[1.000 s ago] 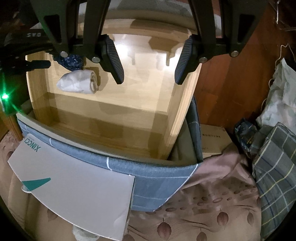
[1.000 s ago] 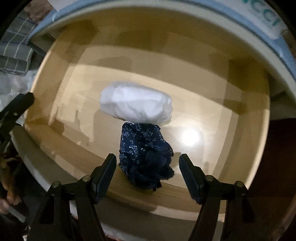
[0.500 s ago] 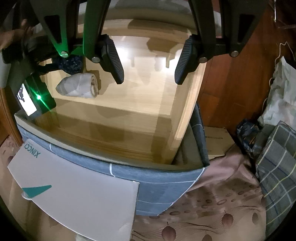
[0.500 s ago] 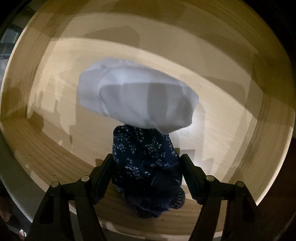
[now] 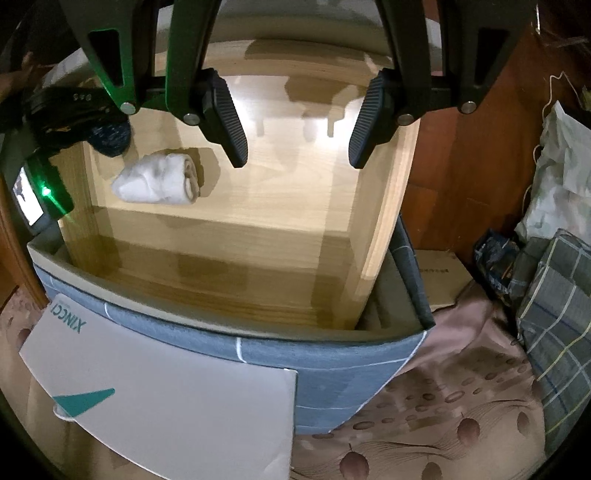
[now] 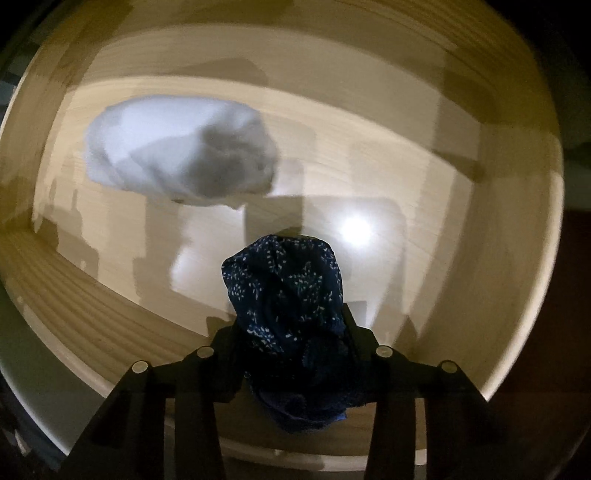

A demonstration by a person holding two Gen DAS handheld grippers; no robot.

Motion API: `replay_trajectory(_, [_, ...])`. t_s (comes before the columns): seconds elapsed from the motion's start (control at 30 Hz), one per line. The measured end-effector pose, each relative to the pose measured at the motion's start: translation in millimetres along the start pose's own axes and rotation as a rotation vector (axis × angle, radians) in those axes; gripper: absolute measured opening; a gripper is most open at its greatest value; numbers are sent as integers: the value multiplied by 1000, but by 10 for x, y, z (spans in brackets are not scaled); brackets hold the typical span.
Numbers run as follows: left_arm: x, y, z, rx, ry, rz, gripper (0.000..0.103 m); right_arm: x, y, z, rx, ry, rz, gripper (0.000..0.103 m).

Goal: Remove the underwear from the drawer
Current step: 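Grasp and lift the navy floral underwear with the right tool, then grasp the white sock roll in the drawer with the left tool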

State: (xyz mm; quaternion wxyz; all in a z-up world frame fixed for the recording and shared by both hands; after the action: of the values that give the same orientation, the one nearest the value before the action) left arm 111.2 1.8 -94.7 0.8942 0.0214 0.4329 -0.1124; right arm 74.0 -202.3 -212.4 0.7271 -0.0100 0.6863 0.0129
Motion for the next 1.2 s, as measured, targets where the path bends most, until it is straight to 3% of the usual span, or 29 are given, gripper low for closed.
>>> replay_trajectory(0.43, [80, -254, -34, 140, 50, -65, 58, -81, -62, -109, 43, -41, 6, 34])
replay_trajectory(0.7, [92, -554, 118, 428, 34, -113, 58, -80, -137, -144, 72, -61, 52, 32])
replay_trajectory(0.8, [130, -629, 138, 499, 43, -119, 58, -130, -362, -229, 82, -66, 64, 32])
replay_trajectory(1.07, [264, -960, 116, 691, 86, -209, 58, -137, -462, -238, 98, -84, 72, 31])
replay_trajectory(1.2, [346, -1099, 77, 731, 125, -260, 58, -134, -481, -230, 103, -90, 74, 31])
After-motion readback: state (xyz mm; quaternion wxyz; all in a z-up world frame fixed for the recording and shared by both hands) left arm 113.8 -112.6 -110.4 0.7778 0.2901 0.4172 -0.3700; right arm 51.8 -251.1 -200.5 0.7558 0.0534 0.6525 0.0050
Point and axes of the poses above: each gripper's, at about its wrist camera, not at the fingertips, and x roughly the way its jaws point, y to its left, z to its top, the point moved 9 cm from there along x, roughly the way its jaws point, and after that the axes turned 12 degrees about -y, right-handed, at the moved point
